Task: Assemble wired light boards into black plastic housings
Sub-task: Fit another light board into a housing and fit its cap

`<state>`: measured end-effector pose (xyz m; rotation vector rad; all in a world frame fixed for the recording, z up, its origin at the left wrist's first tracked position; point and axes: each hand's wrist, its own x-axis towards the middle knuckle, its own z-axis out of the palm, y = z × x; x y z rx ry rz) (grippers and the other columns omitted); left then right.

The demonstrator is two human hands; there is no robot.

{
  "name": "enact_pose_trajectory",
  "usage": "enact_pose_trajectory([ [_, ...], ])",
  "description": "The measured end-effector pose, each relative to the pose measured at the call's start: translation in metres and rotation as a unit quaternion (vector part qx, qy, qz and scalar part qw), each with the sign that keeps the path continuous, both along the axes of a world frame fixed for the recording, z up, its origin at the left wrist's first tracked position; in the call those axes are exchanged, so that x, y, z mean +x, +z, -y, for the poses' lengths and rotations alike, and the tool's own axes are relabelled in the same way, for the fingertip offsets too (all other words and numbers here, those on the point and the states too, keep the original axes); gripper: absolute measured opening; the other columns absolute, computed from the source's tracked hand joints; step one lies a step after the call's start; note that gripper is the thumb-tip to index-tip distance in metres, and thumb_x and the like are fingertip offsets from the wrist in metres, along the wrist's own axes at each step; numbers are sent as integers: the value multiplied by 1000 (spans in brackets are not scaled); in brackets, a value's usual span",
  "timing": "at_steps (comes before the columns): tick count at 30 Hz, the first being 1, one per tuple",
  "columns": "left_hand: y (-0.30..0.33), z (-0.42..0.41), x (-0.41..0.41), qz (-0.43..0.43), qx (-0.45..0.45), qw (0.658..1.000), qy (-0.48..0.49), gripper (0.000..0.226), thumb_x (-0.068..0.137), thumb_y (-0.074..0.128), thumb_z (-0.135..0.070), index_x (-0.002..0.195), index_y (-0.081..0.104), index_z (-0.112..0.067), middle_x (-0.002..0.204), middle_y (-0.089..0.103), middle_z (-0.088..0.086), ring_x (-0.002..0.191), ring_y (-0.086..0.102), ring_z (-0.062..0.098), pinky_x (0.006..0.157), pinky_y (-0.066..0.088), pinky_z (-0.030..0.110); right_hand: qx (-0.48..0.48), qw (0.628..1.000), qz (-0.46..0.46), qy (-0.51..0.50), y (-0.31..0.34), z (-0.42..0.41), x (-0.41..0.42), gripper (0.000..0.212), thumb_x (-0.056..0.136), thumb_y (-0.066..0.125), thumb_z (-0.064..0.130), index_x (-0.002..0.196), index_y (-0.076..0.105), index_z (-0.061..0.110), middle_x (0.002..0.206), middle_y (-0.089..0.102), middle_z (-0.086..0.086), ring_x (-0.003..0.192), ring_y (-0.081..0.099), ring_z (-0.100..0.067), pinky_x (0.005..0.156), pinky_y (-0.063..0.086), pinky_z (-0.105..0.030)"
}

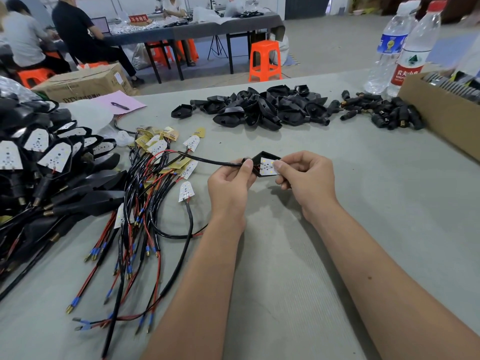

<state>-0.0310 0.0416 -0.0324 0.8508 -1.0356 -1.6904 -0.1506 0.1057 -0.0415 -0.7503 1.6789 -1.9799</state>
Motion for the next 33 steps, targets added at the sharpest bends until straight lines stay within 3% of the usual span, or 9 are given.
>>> enact_pose_trajectory([
  [5,2,2,0,-9,17,1000,-22,18,99,63,0,115,66,7,93,74,9,84,74,14,89,61,28,0,999,-36,-22,4,-3,3,9,85,81,6,83,73,10,66,70,-8,54,66,-15,50,51,-24],
  [10,2,3,3,-4,16,999,-37,14,99,62,-1,111,68,3,98,74,12,82,74,17,83,61,28,59,978,-179,-92,2,-5,2,16,78,87,23,85,73,27,91,63,-1,60,52,-10,64,45,-22],
  [13,3,1,5,-7,11,999,-43,18,99,62,-2,114,68,5,102,74,14,88,74,20,87,61,31,78,986,-135,-66,4,-8,-2,31,79,87,25,99,64,29,92,62,3,62,56,-13,58,49,-26],
  [17,6,2,9,-28,26,997,-63,12,100,60,-3,103,71,-1,92,77,11,87,75,21,82,61,29,37,995,-8,92,9,-11,-11,15,86,82,12,100,77,13,80,74,-5,54,60,-13,45,44,-23],
  [19,8,2,10,-34,33,996,-71,11,100,60,-4,102,71,-1,88,77,10,85,75,22,80,61,28,22,993,17,118,9,-12,-15,11,86,81,7,97,79,6,71,73,-6,52,58,-12,45,44,-20],
  [23,11,6,12,-64,62,996,-26,21,104,56,-16,102,69,1,87,76,11,84,74,24,84,62,32,19,992,41,115,11,-15,-20,9,84,81,3,93,78,1,63,69,-6,49,55,-10,47,44,-17],
  [27,18,24,29,-163,121,978,43,36,110,42,-29,102,68,-6,90,79,6,83,75,21,81,61,32,27,993,34,114,12,-17,-27,11,82,82,2,92,77,1,66,71,-6,50,57,-11,50,48,-17],
  [30,22,37,42,-190,127,971,77,35,111,41,-31,104,68,-8,85,79,1,79,74,17,75,59,29,48,990,21,128,12,-17,-27,11,82,83,3,92,78,2,71,70,-9,49,57,-12,51,50,-17],
  [33,23,41,48,-203,123,967,93,34,111,41,-28,106,67,-7,85,76,2,70,71,15,68,56,27,79,986,5,149,13,-20,-28,9,82,84,4,89,78,2,64,69,-5,45,56,-9,47,49,-16],
])
